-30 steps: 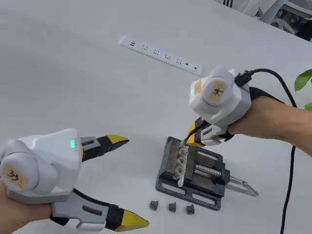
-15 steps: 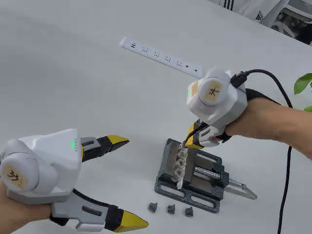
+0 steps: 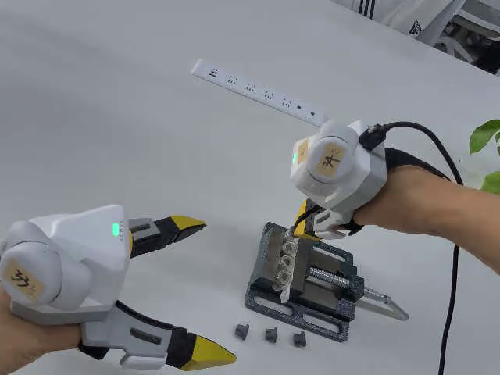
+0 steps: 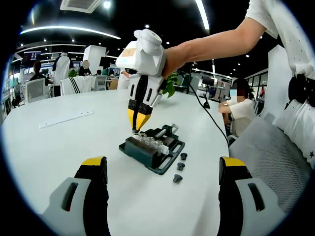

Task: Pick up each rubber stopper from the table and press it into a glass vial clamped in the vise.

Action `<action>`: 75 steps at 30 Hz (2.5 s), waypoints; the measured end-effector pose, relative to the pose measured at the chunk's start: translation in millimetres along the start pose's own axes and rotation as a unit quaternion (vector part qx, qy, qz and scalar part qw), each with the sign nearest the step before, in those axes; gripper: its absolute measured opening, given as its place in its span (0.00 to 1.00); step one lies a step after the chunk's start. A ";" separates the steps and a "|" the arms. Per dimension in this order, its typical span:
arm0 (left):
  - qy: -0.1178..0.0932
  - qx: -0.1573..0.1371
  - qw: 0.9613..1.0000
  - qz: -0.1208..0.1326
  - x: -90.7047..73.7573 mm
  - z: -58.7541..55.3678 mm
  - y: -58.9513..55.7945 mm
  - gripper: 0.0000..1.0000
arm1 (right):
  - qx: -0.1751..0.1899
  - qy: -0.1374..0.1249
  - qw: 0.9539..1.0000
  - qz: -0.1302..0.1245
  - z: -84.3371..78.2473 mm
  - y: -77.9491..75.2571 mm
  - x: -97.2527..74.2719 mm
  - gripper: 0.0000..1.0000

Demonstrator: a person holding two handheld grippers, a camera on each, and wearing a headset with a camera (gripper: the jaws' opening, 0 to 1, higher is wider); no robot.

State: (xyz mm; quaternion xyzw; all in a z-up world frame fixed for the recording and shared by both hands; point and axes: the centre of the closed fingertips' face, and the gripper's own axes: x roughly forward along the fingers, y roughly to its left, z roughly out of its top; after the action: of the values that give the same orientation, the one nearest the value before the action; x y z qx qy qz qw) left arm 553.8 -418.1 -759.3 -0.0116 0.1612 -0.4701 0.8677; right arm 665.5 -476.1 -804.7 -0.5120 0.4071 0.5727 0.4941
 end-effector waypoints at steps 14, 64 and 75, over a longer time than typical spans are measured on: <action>0.005 0.009 1.000 -0.006 -1.0 7.6 -9.1 0.93 | 0.039 -0.017 0.999 0.011 0.3 -1.7 -0.4 0.00; 0.031 0.028 0.999 -0.004 -8.0 9.8 -22.6 0.92 | 0.111 -0.138 0.984 -0.035 -1.3 -9.8 -40.6 0.05; 0.043 0.036 0.998 -0.018 -7.4 7.8 -29.2 0.91 | 0.149 -0.193 0.968 -0.066 -15.5 5.8 -68.6 0.17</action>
State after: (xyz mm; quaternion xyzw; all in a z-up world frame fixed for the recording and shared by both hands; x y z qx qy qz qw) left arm 528.6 -429.3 -744.9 0.0372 0.1810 -0.4914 0.8511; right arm 661.9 -502.5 -739.3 -0.3378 0.3505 0.5595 0.6708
